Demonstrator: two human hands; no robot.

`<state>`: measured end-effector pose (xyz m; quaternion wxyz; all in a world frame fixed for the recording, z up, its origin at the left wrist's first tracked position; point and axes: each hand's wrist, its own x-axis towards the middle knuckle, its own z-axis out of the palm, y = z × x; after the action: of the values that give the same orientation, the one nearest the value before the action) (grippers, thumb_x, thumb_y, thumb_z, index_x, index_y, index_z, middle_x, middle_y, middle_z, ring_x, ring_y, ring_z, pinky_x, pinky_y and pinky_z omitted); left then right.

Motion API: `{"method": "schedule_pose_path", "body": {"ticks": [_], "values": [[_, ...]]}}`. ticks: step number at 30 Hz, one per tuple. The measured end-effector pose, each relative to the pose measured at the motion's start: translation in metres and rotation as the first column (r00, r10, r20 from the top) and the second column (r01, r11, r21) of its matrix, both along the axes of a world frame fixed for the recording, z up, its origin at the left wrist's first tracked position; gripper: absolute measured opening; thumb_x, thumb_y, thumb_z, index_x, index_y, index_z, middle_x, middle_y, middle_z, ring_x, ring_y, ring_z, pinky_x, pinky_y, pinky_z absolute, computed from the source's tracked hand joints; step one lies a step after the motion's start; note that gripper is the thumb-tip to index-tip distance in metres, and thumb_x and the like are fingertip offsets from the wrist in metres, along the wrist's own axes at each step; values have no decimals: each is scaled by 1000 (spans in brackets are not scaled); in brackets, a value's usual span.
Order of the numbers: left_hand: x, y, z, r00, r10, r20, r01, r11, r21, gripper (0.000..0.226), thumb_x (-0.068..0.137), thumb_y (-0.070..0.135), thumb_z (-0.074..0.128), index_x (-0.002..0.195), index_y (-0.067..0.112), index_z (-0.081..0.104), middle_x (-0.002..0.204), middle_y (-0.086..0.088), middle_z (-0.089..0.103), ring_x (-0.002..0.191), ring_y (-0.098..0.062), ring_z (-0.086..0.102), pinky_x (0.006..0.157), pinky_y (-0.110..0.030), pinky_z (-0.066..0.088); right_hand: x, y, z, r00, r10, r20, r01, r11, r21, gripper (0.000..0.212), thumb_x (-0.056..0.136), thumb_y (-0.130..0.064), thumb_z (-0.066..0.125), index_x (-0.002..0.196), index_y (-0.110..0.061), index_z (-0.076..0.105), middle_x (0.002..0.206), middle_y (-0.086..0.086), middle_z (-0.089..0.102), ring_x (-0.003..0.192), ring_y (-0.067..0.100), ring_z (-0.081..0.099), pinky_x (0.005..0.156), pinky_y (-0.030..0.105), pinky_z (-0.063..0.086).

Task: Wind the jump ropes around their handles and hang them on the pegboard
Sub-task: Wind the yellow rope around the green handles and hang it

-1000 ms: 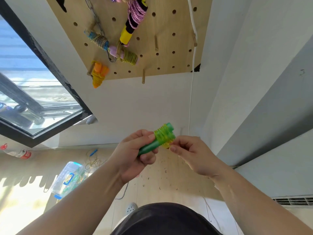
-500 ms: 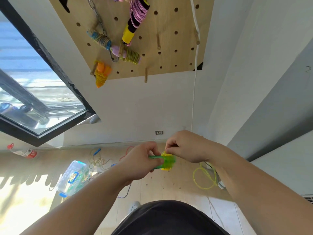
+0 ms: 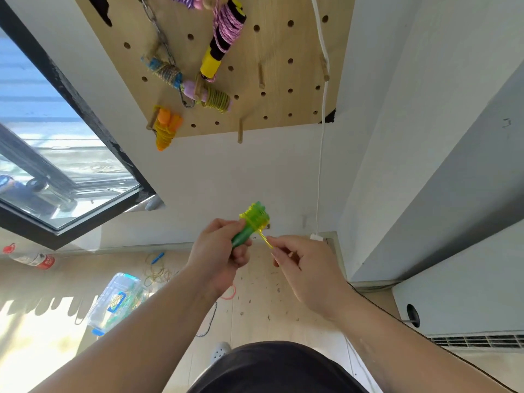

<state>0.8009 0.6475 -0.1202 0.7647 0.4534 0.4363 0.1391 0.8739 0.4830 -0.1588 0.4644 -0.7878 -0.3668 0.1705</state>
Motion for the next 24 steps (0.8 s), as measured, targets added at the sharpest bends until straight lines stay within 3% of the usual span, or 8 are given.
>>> {"method": "schedule_pose_path", "body": {"ticks": [3,6,12,15,17,19,21,24], "values": [[3,4,12,992,47,118,-38,996,-83,16,100,8,58,84,7,52,64,-16,55,43,-14,35,43,-25,32,0,-7,-4,990,-38,-139,44,998,42,20,102,-30,57,99,-44,71,82,-18,69,71,4,58,70,23,50],[-1,-4,18,982,-30,188,59,987,-151,17,98,8,57,82,8,53,63,-14,52,40,-11,32,42,-23,30,7,-8,-5,963,-81,-255,101,993,67,25,100,-21,61,82,-34,70,75,-13,68,66,2,51,66,19,44],[-16,-9,20,894,-405,192,432,893,-124,20,84,13,66,71,14,50,58,-10,45,35,-7,23,38,-18,22,39,-9,-7,967,112,-227,-126,991,-50,25,102,-31,59,85,-19,73,56,-9,49,53,8,41,55,22,35],[-24,-3,14,741,-669,60,670,742,-3,17,86,9,69,78,14,54,57,-10,46,39,-11,25,41,-20,22,57,-6,4,948,268,-172,-298,936,-186,23,97,-36,65,79,-22,72,68,2,61,65,24,51,61,28,40],[-26,0,7,646,-749,-148,763,636,114,14,83,14,72,81,15,58,58,-11,51,41,-15,36,42,-22,26,66,0,14,924,340,-175,-377,887,-266,16,93,-34,72,81,-24,74,67,-1,59,61,14,48,60,25,39],[-23,1,-4,609,-679,-411,792,550,265,16,79,23,77,75,25,62,63,-13,61,48,-19,52,44,-24,34,68,11,22,917,377,-126,-398,856,-331,11,91,-31,74,85,-22,75,64,-10,57,59,3,47,58,19,37],[-18,2,-15,625,-541,-562,778,484,400,16,80,29,76,77,28,61,70,-11,68,57,-19,61,50,-24,42,59,23,26,934,357,-18,-337,863,-377,12,92,-31,72,88,-20,75,69,-12,60,65,1,53,61,18,39],[-10,3,-26,738,-368,-565,659,571,489,15,88,26,71,85,21,57,76,-16,69,56,-19,53,47,-22,37,41,37,25,972,222,70,-181,909,-376,13,95,-30,64,87,-21,69,79,-11,63,76,10,58,68,29,44]]}}
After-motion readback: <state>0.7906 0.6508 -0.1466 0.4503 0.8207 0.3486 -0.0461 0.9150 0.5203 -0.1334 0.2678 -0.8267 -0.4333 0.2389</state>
